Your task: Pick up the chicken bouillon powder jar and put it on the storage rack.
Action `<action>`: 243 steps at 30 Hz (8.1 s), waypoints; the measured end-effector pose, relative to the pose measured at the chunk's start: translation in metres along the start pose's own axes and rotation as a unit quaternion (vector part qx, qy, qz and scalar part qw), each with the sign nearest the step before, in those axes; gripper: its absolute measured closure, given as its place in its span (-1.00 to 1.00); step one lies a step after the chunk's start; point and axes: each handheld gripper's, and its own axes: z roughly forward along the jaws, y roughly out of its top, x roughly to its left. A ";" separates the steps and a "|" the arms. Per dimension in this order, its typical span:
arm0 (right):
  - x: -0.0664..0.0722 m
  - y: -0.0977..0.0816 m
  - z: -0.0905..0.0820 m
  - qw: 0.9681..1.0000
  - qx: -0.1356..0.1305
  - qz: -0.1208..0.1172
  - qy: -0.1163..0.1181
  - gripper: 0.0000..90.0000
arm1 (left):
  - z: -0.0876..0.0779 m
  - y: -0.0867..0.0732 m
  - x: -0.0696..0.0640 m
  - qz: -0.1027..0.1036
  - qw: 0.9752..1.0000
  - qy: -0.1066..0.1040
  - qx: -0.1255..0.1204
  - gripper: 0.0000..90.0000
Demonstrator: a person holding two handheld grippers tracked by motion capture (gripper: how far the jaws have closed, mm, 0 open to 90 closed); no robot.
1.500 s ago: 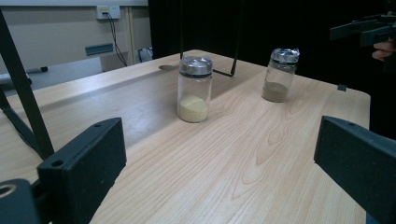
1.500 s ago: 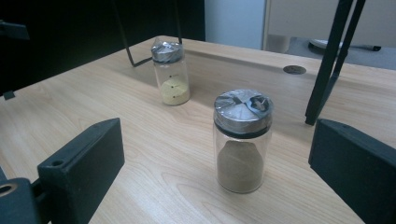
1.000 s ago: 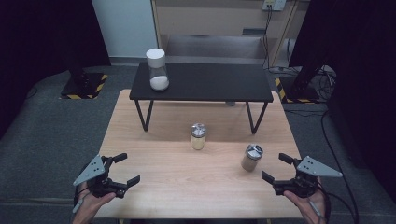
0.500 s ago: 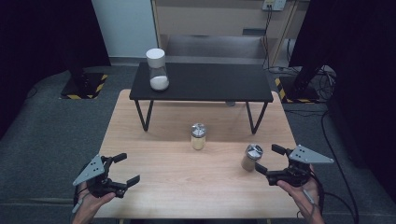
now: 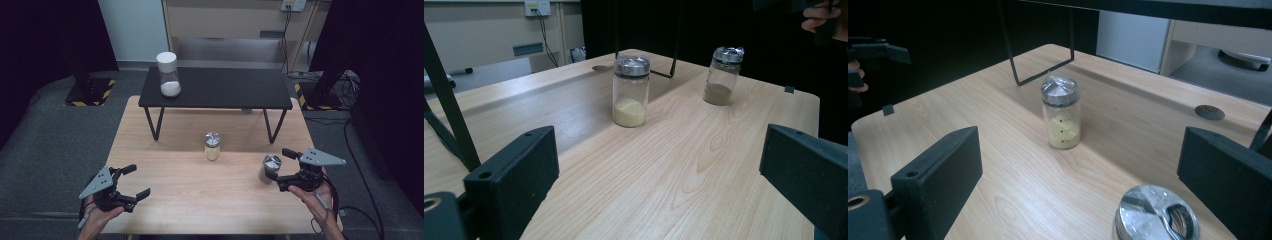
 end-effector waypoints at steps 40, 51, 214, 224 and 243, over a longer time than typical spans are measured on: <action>0.000 0.038 0.074 0.999 0.022 -0.010 0.032 -0.88 | 0.001 0.001 0.000 0.004 1.000 -0.003 0.004 -0.97; 0.002 0.044 0.091 0.999 0.034 -0.015 0.030 -0.88 | 0.000 0.001 -0.001 0.004 1.000 -0.001 0.003 -0.96; 0.008 0.129 0.215 0.971 0.130 -0.114 0.163 -0.21 | 0.000 0.001 0.000 0.007 1.000 -0.004 0.004 -0.95; -0.001 0.152 0.201 0.973 0.121 -0.111 0.165 -0.21 | 0.000 0.000 0.000 0.003 1.000 -0.004 0.002 -0.96; -0.006 0.203 0.183 0.974 0.125 -0.106 0.158 -0.21 | 0.000 0.000 0.001 -0.002 1.000 -0.005 0.004 -0.97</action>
